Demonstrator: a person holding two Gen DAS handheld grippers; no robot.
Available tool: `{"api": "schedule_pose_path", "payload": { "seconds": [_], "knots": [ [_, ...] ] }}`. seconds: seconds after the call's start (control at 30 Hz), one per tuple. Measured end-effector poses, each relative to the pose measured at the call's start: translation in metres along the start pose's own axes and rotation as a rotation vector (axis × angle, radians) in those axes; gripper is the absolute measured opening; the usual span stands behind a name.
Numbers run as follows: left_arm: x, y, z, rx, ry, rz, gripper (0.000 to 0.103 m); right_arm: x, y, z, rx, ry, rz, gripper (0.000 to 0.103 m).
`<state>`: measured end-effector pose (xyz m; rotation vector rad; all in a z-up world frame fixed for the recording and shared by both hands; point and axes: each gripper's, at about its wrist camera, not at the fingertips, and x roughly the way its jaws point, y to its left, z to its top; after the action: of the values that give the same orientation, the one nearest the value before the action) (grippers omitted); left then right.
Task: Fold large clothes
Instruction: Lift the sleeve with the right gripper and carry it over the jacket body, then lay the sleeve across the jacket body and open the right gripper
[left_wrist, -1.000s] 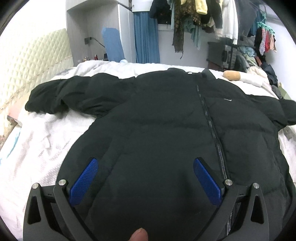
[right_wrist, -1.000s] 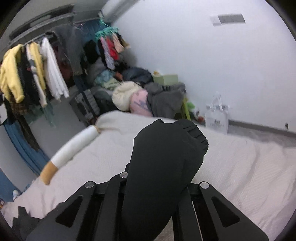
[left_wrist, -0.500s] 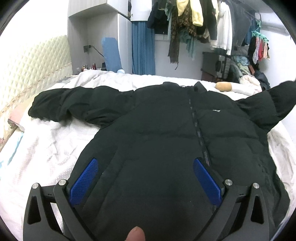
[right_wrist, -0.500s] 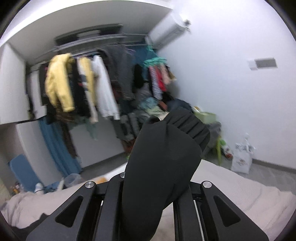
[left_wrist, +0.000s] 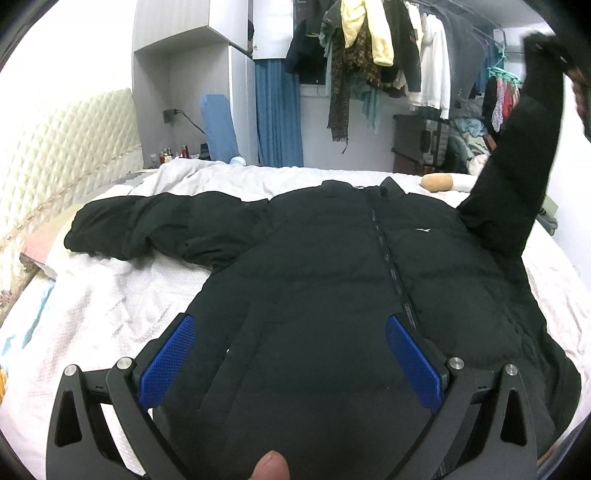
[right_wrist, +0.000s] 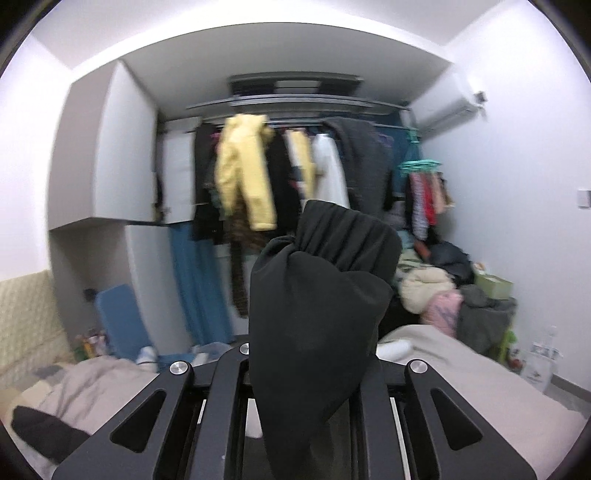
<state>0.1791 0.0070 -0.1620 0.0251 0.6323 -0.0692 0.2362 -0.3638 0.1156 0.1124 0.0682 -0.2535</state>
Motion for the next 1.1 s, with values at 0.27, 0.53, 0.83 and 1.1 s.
{"api": "schedule_pose_path", "payload": {
  "seconds": [0.27,0.53,0.83,1.1],
  "knots": [
    [-0.002,0.011,0.002,-0.022,-0.004,-0.010,0.103,0.014,0.124,-0.032,-0.028,0.039,0.202,0.013],
    [0.003,0.042,0.006,-0.078,0.001,0.040,0.103,0.037,0.215,-0.111,-0.112,0.152,0.375,0.015],
    [0.022,0.094,0.008,-0.162,0.032,0.138,0.103,0.061,0.289,-0.238,-0.173,0.363,0.531,0.015],
    [0.041,0.114,0.004,-0.193,0.069,0.157,0.103,0.075,0.325,-0.347,-0.285,0.567,0.560,0.018]
  ]
}}
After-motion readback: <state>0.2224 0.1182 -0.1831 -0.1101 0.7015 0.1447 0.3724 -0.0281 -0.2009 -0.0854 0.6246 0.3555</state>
